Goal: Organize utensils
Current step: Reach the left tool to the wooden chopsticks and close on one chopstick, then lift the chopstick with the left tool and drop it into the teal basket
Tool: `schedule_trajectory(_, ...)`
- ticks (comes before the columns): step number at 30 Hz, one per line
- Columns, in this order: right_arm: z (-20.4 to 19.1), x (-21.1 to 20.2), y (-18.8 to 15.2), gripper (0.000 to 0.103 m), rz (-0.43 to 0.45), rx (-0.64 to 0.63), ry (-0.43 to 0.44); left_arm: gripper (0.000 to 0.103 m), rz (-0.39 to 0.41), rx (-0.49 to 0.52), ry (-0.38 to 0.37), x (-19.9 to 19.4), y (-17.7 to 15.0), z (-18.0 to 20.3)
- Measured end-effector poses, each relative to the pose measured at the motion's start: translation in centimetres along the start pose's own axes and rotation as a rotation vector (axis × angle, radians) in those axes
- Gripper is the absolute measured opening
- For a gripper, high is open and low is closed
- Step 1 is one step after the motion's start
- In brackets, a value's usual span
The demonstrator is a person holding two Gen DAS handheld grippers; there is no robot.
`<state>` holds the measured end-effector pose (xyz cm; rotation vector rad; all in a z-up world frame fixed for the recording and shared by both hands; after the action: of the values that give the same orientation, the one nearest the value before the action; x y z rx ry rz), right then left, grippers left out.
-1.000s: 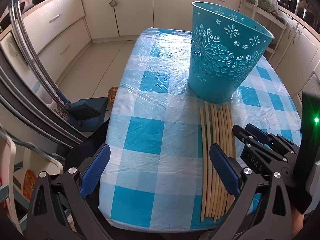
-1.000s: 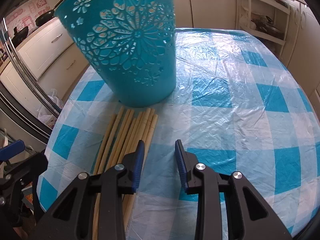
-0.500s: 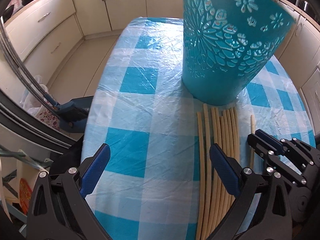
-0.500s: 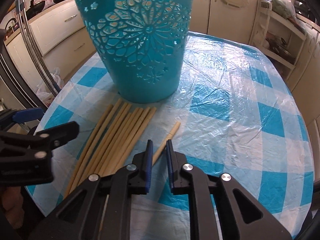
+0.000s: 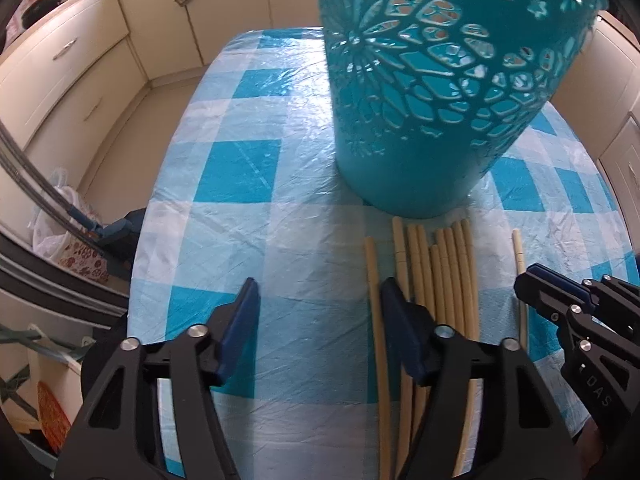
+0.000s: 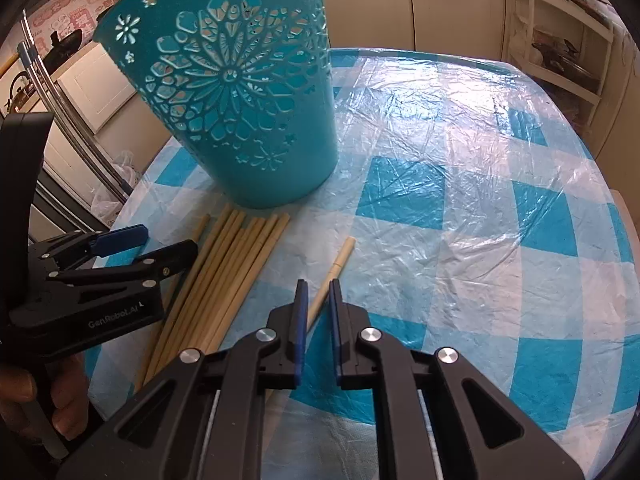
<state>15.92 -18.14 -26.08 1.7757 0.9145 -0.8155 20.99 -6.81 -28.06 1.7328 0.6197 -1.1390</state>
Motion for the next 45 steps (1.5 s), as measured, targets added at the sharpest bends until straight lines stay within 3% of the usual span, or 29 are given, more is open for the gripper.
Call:
schedule_trajectory(2,0.2,-0.1,0.0,0.011,-0.004,-0.008,0.005,0.029,0.013,0.03,-0.028,-0.3,0.3,0.7)
schedule_trajectory(7,0.8,-0.4,0.0,0.01,-0.036,0.038,0.036,0.006,0.02,0.074,-0.076,-0.5,0.7,2.0)
schedule_trajectory(11,0.7,-0.6,-0.3,0.01,-0.038,0.028,0.016,0.005,0.004,0.042,-0.14,-0.9,0.7,2.3)
schedule_trajectory(15,1.1,-0.7,-0.5,0.01,-0.025,0.056,0.036,0.005,0.057,-0.011,-0.195,-3.0,0.5,1.7)
schedule_trajectory(22,1.4,-1.0,-0.8,0.009,0.048,0.053,0.071,0.005,0.254,-0.094,-0.267,-10.5,1.2,-1.1)
schedule_trajectory(27,1.6,-1.3,-0.9,0.009,0.073,0.05,0.081,0.005,0.425,-0.118,-0.276,-16.3,5.0,-3.0)
schedule_trajectory(33,1.8,-1.2,-0.9,0.009,0.074,0.071,0.107,0.005,0.676,-0.164,-0.248,-24.1,11.0,-5.2)
schedule_trajectory(37,2.4,-1.5,-0.8,0.009,0.071,0.094,0.135,0.005,0.789,-0.195,-0.188,-25.9,15.7,-5.6)
schedule_trajectory(41,3.0,-2.0,-0.7,0.009,0.067,0.114,0.161,0.005,0.848,-0.226,-0.101,-25.6,19.4,-5.7)
schedule_trajectory(45,3.2,-2.2,-0.7,0.009,0.068,0.114,0.163,0.005,0.845,-0.249,-0.029,-22.8,21.9,-5.7)
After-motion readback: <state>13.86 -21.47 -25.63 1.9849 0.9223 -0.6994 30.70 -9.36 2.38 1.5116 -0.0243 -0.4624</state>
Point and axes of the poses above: each gripper's, at about its wrist camera, not at the fingertips, and x roughly the way its jaws point, z to its right, y to its top, the point moved 10 cm from there along x, roughly the way its jaws point, and after that the axes turned 12 degrees about x, right-handed, at the moved point
